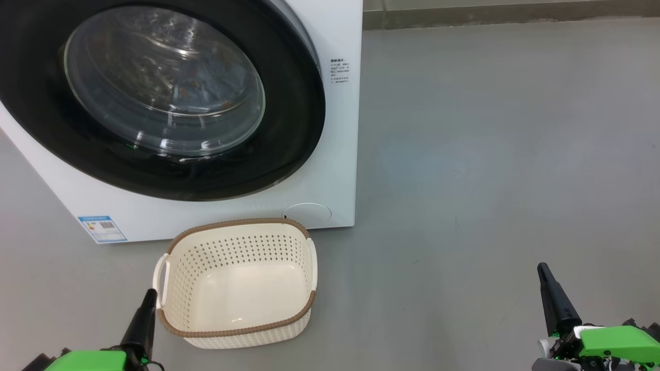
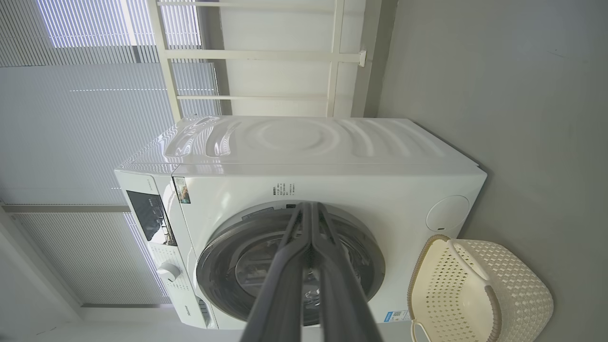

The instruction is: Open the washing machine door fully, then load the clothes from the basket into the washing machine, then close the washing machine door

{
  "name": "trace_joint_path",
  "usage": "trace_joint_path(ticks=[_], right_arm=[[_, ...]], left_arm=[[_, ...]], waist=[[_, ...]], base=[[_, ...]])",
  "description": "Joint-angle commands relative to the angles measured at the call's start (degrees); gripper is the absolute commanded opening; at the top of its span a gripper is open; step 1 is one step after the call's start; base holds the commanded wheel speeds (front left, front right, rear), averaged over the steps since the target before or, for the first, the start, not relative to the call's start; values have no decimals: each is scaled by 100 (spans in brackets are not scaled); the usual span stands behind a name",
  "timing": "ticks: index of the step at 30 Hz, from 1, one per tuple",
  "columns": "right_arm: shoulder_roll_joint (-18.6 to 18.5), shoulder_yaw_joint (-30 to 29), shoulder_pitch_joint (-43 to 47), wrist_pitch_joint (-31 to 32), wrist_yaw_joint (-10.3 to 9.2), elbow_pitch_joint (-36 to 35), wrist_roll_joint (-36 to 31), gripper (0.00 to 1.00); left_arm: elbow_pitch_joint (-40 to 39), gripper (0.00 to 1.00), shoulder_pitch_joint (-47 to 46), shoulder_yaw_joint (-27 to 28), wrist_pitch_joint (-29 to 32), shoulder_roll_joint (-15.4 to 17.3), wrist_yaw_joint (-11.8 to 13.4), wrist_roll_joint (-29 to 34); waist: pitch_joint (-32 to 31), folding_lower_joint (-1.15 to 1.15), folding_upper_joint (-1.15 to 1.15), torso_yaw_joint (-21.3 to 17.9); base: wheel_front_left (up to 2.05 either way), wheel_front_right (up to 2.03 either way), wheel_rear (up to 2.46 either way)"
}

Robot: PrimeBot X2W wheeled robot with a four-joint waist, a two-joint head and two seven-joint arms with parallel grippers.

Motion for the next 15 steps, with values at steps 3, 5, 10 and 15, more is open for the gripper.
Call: trace_joint_path(ticks=[3,5,10,15], right_arm=[[-47,108,-222,44,9,-143,13,0],[-44,104,-222,46,9,-142,10,0],[-37,94,-223,54,9,-142,2,0],[-32,86,-224,61,9,-141,-5,0]], left_arm=[[-112,0,-230,202,28,112,-42,-54],[-112,0,-230,203,29,111,-42,-53],[-112,0,-230,205,30,110,-42,-52],[-112,0,-230,207,32,109,-42,-50]], waist=[[0,0,0,0],[0,0,0,0],[0,0,0,0],[0,0,0,0]], base=[[0,0,0],[0,0,0],[0,0,0],[0,0,0]])
